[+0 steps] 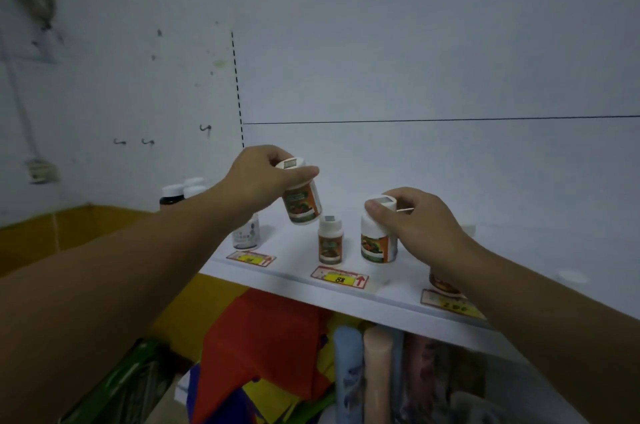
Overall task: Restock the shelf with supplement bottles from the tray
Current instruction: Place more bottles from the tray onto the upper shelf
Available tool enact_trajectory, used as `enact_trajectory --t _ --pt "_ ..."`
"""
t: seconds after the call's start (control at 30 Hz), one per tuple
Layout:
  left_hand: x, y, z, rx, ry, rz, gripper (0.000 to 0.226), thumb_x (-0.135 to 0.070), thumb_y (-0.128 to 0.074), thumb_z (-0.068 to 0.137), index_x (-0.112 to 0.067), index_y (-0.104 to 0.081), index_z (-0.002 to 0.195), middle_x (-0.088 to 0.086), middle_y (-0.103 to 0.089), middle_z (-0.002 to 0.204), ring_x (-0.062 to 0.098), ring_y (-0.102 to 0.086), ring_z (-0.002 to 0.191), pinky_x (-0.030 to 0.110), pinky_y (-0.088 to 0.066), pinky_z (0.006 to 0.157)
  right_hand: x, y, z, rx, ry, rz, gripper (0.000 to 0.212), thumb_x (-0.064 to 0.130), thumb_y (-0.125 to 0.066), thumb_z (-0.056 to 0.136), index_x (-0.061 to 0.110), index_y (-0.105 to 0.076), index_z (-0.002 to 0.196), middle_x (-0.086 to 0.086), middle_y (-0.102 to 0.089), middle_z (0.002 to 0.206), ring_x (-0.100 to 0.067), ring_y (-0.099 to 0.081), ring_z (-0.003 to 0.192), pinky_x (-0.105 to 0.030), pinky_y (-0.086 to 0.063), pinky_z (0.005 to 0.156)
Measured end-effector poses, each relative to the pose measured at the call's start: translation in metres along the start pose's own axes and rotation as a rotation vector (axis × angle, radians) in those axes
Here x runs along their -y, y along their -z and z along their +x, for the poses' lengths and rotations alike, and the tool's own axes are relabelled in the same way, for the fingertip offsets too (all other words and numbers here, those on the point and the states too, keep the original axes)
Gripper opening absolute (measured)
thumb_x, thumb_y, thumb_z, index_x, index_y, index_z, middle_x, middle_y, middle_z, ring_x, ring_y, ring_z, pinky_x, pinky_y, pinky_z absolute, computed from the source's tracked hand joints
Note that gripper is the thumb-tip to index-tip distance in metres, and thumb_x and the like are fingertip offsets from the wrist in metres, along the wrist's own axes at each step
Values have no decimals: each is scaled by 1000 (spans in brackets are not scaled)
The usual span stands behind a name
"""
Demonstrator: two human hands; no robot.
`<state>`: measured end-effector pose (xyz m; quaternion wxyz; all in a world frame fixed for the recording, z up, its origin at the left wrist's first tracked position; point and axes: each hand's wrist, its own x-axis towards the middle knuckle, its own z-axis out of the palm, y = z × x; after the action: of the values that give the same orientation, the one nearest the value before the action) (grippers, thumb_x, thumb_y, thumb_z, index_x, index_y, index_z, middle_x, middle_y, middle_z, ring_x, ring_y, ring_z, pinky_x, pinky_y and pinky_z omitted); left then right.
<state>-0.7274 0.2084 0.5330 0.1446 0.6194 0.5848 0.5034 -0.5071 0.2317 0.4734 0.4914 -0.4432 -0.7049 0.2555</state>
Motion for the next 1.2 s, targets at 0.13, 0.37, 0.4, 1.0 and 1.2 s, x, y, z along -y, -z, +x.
enact_trajectory --t 0.13,0.37,0.4,1.0,1.2 --pt "19 -9 48 -5 -23 -60 35 -48 -74 70 -19 -59 84 -1 -64 87 12 -63 79 22 -50 55 -11 -21 24 -23 -66 -58 29 41 -60 85 20 -64 105 4 -64 102 -7 -58 86 -17 -42 65" --pt "52 -33 124 160 4 -83 34 -45 -71 75 -15 -56 80 0 -61 82 12 -59 72 22 -46 50 -36 -50 49 27 -239 -215 30 39 -61 85 18 -65 106 2 -67 104 -13 -62 90 -31 -53 81" --pt "56 -39 132 210 15 -64 34 -43 -72 75 -14 -56 81 0 -60 81 13 -59 72 23 -47 51 -39 -53 51 35 -252 -237 29 39 -62 85 18 -65 105 2 -67 103 -13 -62 90 -32 -53 82" --pt "100 -124 147 777 -1 128 33 -43 -73 75 -14 -57 81 0 -63 79 13 -62 69 20 -47 44 -40 -67 44 15 -171 -591 39 38 -65 82 28 -57 119 11 -61 117 -2 -56 92 -16 -45 73" --pt "95 -107 134 732 -44 185 45 -45 -60 85 -9 -57 112 7 -59 114 21 -56 95 30 -49 70 -38 -69 42 46 -168 -651 42 40 -58 87 27 -51 126 5 -59 127 -8 -56 97 -17 -43 77"
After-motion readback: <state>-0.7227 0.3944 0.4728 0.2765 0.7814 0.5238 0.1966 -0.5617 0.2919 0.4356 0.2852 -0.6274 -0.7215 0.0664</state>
